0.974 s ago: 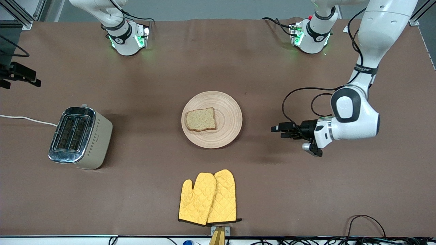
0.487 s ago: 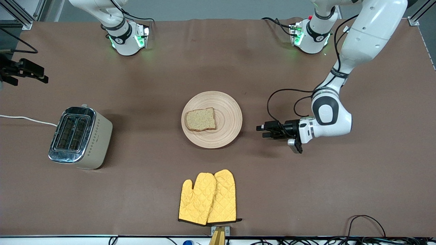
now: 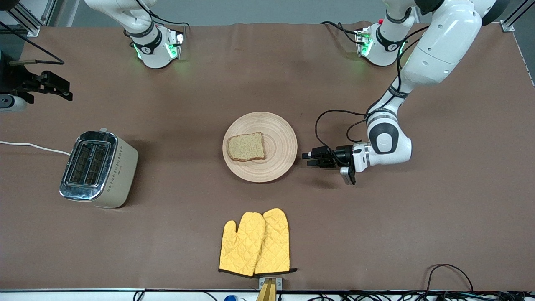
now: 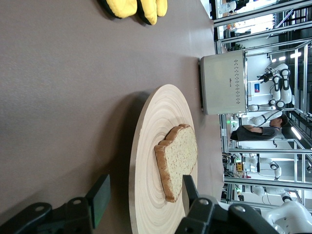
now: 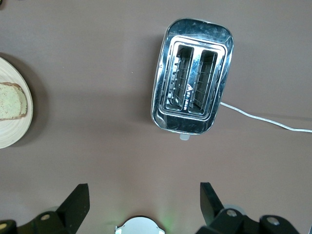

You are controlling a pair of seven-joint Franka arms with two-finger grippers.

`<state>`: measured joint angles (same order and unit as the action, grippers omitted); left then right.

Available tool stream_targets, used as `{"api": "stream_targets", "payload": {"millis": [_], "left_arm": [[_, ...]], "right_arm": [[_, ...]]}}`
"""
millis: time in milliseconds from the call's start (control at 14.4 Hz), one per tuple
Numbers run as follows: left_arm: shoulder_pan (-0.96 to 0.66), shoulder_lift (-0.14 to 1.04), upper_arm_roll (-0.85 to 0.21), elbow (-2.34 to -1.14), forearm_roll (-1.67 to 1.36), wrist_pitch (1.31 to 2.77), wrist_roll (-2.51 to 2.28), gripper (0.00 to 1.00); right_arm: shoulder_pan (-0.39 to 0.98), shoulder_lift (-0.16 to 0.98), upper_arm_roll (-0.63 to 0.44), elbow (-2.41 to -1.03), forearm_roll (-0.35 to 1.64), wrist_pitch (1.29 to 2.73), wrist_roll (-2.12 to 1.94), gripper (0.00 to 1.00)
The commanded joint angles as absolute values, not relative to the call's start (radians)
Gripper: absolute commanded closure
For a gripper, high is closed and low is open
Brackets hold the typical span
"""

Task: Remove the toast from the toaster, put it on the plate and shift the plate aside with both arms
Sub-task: 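Move the left gripper to the plate rim and grip it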

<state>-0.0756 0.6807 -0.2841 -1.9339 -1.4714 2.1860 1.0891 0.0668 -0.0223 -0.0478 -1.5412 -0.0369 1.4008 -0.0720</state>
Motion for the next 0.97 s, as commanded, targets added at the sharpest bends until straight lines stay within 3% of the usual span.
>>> {"api": "stream_targets", "payload": {"millis": [0, 278, 905], "left_arm": [[-0.095, 0.684, -0.288, -1.933, -1.494, 2.206, 1.103, 0.41], [-0.115, 0.704, -0.288, -1.933, -1.496, 2.206, 1.095, 0.49], [-0.152, 0.732, -0.288, -1.936, -1.54, 2.207, 1.091, 0.57]], "right_arm": [[0.067, -0.045, -0.031, -1.549, -0.058, 1.388, -0.037, 0.0], [0.069, -0.044, -0.028, -1.545, -0.064, 1.387, -0.037, 0.0], [0.084, -0.043, -0.014, -1.532, -0.081, 1.376, -0.034, 0.0]]}}
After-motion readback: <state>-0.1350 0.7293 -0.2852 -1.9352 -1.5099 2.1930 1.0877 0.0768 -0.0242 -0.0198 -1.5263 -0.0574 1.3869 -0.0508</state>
